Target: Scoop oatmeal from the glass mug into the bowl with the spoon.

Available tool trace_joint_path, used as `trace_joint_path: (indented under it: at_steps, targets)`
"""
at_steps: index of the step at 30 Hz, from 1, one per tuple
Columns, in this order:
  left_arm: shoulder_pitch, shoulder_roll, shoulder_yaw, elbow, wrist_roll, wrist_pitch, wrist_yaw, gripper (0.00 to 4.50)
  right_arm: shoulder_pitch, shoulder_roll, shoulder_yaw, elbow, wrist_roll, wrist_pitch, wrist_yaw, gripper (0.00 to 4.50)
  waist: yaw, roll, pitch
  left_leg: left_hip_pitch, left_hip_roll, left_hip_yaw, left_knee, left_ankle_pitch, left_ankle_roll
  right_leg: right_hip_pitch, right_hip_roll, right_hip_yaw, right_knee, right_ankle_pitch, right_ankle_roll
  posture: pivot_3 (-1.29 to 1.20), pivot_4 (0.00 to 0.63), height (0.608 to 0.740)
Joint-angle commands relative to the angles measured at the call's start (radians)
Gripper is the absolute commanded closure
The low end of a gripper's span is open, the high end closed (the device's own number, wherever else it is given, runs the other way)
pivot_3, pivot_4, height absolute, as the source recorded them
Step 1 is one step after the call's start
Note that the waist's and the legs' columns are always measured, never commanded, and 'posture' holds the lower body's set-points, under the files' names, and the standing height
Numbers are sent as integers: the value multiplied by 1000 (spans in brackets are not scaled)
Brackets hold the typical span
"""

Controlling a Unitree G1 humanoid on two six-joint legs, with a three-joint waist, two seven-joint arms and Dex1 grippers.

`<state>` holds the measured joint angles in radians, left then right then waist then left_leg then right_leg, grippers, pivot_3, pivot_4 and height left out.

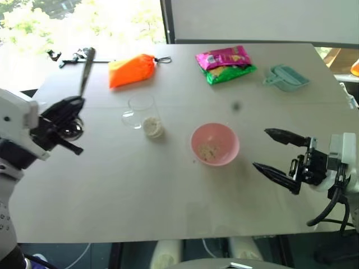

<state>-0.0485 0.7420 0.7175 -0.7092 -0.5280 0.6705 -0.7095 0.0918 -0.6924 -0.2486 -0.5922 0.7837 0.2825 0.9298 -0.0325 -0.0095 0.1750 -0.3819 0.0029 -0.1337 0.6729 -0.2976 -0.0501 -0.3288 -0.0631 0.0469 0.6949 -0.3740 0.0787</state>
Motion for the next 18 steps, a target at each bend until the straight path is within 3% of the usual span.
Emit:
trace_joint_path:
  at_steps: [1, 3, 6, 14, 18]
  targets:
    - [-96, -47, -208, -108, -99, 48, 79, 4471, -23, -43, 8, -85, 55, 95, -56, 0, 0, 0, 0, 0, 0, 0, 0, 0, 0, 1, 0, 0, 0, 0, 0, 0, 150, 740]
    - [-123, -97, -365, -117, -117, 65, 98, 4471, -49, -73, 20, -118, 125, 181, -103, 0, 4, 2, -1, 1, 0, 0, 0, 0, 0, 2, 0, 0, 0, 0, 0, 0, 150, 740]
    - [-144, -117, -474, -78, -82, 37, 91, 4471, -107, -90, 33, -122, 269, 278, -149, 0, -9, -1, 1, 0, -1, 0, 2, 0, 0, 3, 0, 0, -1, 0, 0, 0, 150, 740]
    - [-265, -139, -644, 41, -22, -77, 47, 4471, -307, -43, 101, -120, 364, 454, -487, 0, -8, -1, 2, 0, 0, 0, 0, 0, 0, 1, 1, 1, -1, 0, 0, 0, 150, 740]
    - [-281, -154, -689, 54, -19, -100, 33, 4471, -379, -6, 115, -95, 522, 517, -643, 0, -8, -1, 2, -2, 0, 0, 0, 0, 0, 0, 1, 0, -3, 0, 0, 0, 150, 740]
